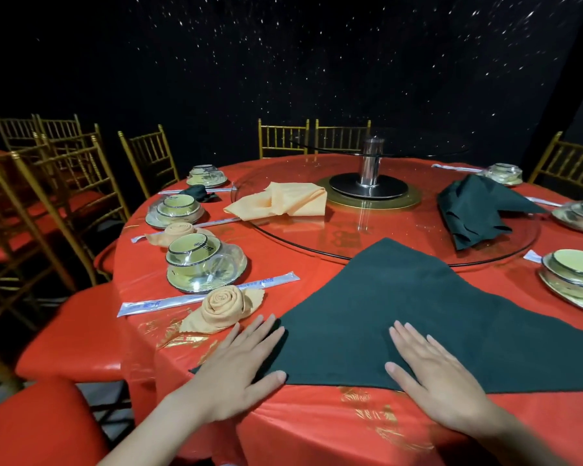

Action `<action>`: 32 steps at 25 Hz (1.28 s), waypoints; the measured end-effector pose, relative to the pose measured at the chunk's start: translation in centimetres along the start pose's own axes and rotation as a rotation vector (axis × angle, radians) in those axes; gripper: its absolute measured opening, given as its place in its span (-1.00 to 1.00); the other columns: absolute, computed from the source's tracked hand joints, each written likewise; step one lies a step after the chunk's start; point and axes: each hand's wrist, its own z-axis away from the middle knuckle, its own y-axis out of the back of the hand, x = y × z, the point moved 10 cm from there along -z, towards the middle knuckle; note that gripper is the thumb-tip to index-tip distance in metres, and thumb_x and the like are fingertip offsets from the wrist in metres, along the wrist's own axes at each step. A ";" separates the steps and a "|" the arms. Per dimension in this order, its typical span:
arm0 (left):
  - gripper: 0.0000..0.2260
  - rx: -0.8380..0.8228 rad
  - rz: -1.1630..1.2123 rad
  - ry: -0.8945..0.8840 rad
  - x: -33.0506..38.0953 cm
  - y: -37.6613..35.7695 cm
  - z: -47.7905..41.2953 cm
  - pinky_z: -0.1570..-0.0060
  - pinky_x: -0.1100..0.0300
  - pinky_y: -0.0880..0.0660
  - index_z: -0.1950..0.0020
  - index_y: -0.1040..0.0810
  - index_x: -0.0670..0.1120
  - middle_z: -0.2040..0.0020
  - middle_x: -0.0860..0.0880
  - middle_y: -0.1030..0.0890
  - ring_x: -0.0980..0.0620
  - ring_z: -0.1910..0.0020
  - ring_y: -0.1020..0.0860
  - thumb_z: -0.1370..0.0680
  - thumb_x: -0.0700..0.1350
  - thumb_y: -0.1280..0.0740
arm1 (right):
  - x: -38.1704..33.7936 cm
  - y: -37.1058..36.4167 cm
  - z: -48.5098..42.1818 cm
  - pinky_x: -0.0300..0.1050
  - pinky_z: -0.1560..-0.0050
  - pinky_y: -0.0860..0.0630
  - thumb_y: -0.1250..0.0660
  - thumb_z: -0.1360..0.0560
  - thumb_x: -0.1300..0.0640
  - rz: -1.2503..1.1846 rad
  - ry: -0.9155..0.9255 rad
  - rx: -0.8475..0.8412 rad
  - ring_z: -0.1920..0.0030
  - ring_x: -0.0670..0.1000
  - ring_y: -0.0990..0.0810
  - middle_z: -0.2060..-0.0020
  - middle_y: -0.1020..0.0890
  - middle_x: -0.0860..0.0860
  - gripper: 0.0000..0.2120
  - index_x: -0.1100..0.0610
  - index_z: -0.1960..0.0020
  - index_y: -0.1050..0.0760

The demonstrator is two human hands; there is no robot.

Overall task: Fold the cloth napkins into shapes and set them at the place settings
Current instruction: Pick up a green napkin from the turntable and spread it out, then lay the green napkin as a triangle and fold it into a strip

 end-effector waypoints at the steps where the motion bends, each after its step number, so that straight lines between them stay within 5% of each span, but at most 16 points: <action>1: -0.29 0.029 0.015 -0.023 0.5 0.4 -0.1 -0.45 0.20 0.28 -0.53 0.08 0.17 -0.49 0.22 0.21 0.25 -0.47 0.27 -0.45 0.45 0.11 | -0.1 0.1 0.0 -0.32 -0.43 0.28 0.56 -0.18 -0.55 -0.061 0.024 -0.015 -0.42 -0.32 0.31 -0.44 0.23 -0.28 -0.03 -0.14 -0.49 0.22; 3: -0.34 0.114 0.055 -0.112 2.0 1.5 -0.2 -0.45 0.19 -0.01 -0.49 -0.19 0.16 -0.51 0.19 -0.11 0.22 -0.48 -0.05 -0.46 0.43 -0.09 | 0.0 0.9 0.5 -0.39 -0.42 0.23 0.36 -0.26 -0.60 -0.187 0.079 -0.028 -0.43 -0.36 0.24 -0.43 0.15 -0.36 -0.16 -0.23 -0.44 0.15; 5: -0.49 0.208 0.029 -0.235 3.4 2.2 0.0 -0.23 0.27 -0.33 -0.32 -0.44 0.14 -0.28 0.21 -0.46 0.23 -0.27 -0.39 -0.49 0.37 -0.17 | 1.1 2.1 1.5 -0.42 -0.42 0.13 0.14 -0.29 -0.60 -0.205 0.111 -0.001 -0.42 -0.40 0.15 -0.41 0.06 -0.44 -0.24 -0.32 -0.42 0.04; 7: -0.60 0.247 0.043 -0.281 3.6 2.4 0.4 0.00 0.34 -0.46 -0.16 -0.54 0.11 -0.07 0.22 -0.56 0.23 -0.07 -0.50 -0.50 0.33 -0.20 | 3.5 2.6 2.8 -0.39 -0.39 -0.05 -0.06 -0.28 -0.59 -0.179 0.108 0.053 -0.41 -0.41 -0.02 -0.38 -0.02 -0.54 -0.38 -0.52 -0.32 -0.10; 11: -0.81 0.252 0.126 -0.295 2.9 2.7 0.8 0.08 0.40 -0.46 0.03 -0.57 0.08 0.03 0.19 -0.61 0.24 0.03 -0.56 -0.51 0.15 -0.28 | 7.0 4.0 5.4 -0.47 -0.18 -0.25 -0.11 -0.40 -0.48 -0.107 0.131 0.287 -0.17 -0.32 -0.45 -0.27 -0.39 -0.44 -0.65 -0.41 -0.12 -0.35; 15: -0.84 0.294 0.020 -0.322 3.0 2.5 1.1 0.17 0.38 -0.52 0.13 -0.62 0.05 0.08 0.20 -0.63 0.24 0.07 -0.59 -0.47 0.03 -0.25 | 4.6 6.1 6.6 -0.35 -0.04 -0.35 -0.02 -0.57 -0.26 0.036 0.274 0.437 0.01 -0.22 -0.51 0.03 -0.64 -0.19 -0.60 -0.13 0.10 -0.58; 21: -0.95 0.330 -0.015 -0.283 2.0 3.4 1.7 0.34 0.31 -0.47 0.16 -0.47 0.08 0.21 0.18 -0.55 0.16 0.25 -0.56 -0.41 0.00 -0.25 | 3.4 5.9 6.8 -0.30 0.15 -0.36 0.00 -0.60 -0.14 0.110 0.313 0.438 0.18 -0.15 -0.54 0.20 -0.58 -0.19 -0.56 -0.05 0.14 -0.61; 25: -0.82 0.342 -0.181 -0.306 3.9 3.1 1.2 0.52 0.30 -0.40 0.15 -0.54 0.12 0.24 0.18 -0.54 0.13 0.36 -0.53 -0.46 0.17 -0.22 | 4.8 6.0 6.7 -0.36 0.12 -0.32 -0.17 -0.51 -0.09 -0.008 0.202 0.388 0.18 -0.19 -0.51 0.19 -0.52 -0.25 -0.84 -0.11 0.12 -0.50; 28: -0.72 0.389 -0.205 -0.316 3.5 3.6 1.5 0.48 0.26 -0.39 0.21 -0.52 0.09 0.27 0.17 -0.51 0.15 0.33 -0.49 -0.57 0.13 -0.11 | 4.4 5.6 6.8 -0.36 0.15 -0.32 -0.22 -0.45 -0.03 -0.006 0.222 0.366 0.21 -0.22 -0.49 0.24 -0.53 -0.25 -0.97 -0.12 0.13 -0.42; 32: -0.90 0.403 -0.119 -0.191 2.2 3.8 1.1 0.39 0.24 -0.42 0.20 -0.37 0.09 0.34 0.15 -0.45 0.12 0.32 -0.45 -0.49 0.04 -0.15 | 5.0 5.2 6.8 -0.37 0.23 -0.30 -0.21 -0.42 -0.05 -0.027 0.174 0.355 0.29 -0.25 -0.39 0.36 -0.39 -0.29 -0.94 -0.11 0.21 -0.36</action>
